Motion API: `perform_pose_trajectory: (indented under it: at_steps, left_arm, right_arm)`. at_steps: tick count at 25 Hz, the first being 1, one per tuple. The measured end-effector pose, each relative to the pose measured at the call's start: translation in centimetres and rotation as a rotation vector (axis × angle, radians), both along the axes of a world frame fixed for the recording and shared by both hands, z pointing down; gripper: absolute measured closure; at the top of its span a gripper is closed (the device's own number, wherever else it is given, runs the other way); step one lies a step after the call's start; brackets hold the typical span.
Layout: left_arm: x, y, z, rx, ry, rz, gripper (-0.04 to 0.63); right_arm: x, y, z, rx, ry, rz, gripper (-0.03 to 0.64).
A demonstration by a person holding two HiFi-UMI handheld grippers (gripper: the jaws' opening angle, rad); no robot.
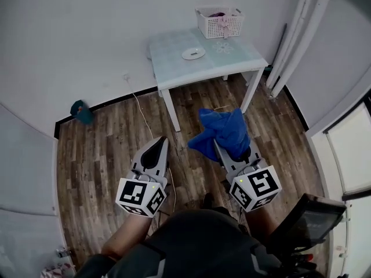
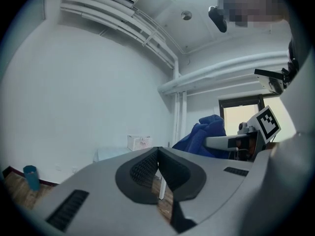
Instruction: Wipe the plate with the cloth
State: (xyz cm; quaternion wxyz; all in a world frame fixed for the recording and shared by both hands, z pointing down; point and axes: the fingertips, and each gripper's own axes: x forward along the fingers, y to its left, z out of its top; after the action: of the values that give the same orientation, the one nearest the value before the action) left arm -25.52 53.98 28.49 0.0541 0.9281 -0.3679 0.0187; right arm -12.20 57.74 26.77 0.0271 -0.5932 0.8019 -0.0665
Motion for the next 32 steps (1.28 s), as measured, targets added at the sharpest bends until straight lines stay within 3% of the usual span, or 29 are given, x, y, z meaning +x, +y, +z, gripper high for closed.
perform_pose_trajectory:
  at_steps: [9, 17, 26, 32]
  left_arm:
    - [6.5, -6.0, 0.4, -0.006, -0.018, -0.026, 0.586]
    - [7.6, -13.0, 1.1, -0.02, -0.023, -0.049, 0.586]
    - [7.4, -22.2, 1.3, -0.021, -0.011, -0.009, 0.586]
    - [6.9, -27.4, 1.1, -0.035, 0.054, 0.042, 0.586]
  right_arm:
    - [6.2, -6.9, 1.2, -0.009, -0.012, -0.044, 0.497]
    - [8.0, -13.6, 2.1, -0.021, -0.027, -0.05, 0.497]
    - [8.0, -22.5, 1.9, -0.023, 0.005, 0.012, 0.497]
    - [6.7, -27.8, 2.2, -0.051, 0.046, 0.022, 0.497]
